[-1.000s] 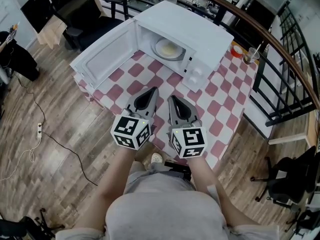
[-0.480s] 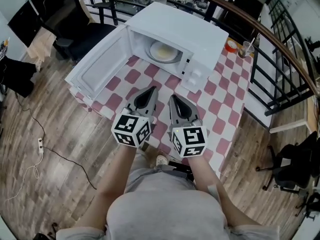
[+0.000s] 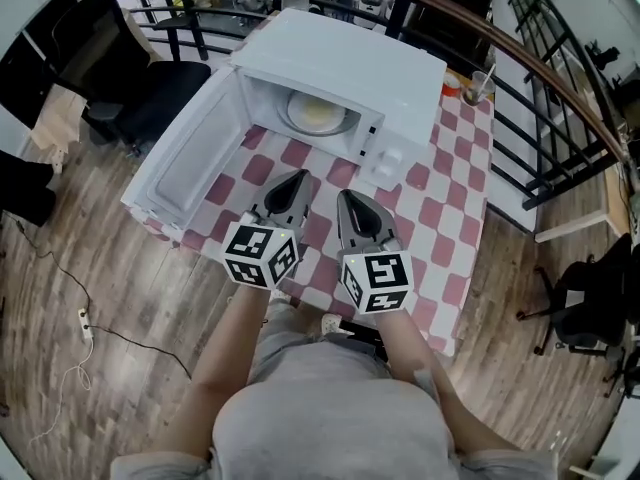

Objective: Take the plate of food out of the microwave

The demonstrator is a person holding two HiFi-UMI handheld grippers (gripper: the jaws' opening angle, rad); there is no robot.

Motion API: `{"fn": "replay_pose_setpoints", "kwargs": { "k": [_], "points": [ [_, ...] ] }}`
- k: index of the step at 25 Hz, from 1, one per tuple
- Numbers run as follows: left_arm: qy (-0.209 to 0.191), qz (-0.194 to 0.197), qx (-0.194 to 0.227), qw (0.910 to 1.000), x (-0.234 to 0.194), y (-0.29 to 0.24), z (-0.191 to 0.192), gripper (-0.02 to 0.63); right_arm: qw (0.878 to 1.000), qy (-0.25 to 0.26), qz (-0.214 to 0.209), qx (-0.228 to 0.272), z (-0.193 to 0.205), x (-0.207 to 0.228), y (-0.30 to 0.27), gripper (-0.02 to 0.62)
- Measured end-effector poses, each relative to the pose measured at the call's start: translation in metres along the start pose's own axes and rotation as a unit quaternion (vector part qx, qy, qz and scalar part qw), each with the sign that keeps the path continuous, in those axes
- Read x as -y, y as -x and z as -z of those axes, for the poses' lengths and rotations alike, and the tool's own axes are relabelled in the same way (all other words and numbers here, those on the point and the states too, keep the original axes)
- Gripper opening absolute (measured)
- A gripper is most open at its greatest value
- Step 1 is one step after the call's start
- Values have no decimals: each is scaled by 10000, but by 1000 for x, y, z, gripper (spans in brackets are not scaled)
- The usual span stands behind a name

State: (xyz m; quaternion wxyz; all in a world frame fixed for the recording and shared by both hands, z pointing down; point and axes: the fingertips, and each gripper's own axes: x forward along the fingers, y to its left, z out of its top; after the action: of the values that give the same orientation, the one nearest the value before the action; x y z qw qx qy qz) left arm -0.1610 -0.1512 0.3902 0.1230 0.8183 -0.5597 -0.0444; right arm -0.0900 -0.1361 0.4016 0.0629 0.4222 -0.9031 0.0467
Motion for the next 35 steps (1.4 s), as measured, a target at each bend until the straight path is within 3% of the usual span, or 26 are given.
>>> {"fn": "replay_pose_setpoints", "kwargs": {
  "k": [13, 18, 20, 25, 35],
  "points": [
    [227, 581, -275, 9977, -36, -32, 5, 5, 9990, -109, 426, -115, 4, 4, -40, 26],
    [390, 637, -394, 9964, -46, -46, 11, 8, 9982, -145, 561, -166, 6, 10, -49, 26],
    [498, 734, -450, 9950, -48, -53, 14, 66, 9978, -147, 613, -198, 7, 14, -53, 26],
    [1021, 953, -401, 9894, -55, -69, 17, 189, 9970, -176, 710, -252, 10, 24, -62, 26],
    [2128, 810, -388, 9730, -84, -101, 32, 173, 9961, -297, 745, -367, 16, 39, -85, 26]
  ]
}}
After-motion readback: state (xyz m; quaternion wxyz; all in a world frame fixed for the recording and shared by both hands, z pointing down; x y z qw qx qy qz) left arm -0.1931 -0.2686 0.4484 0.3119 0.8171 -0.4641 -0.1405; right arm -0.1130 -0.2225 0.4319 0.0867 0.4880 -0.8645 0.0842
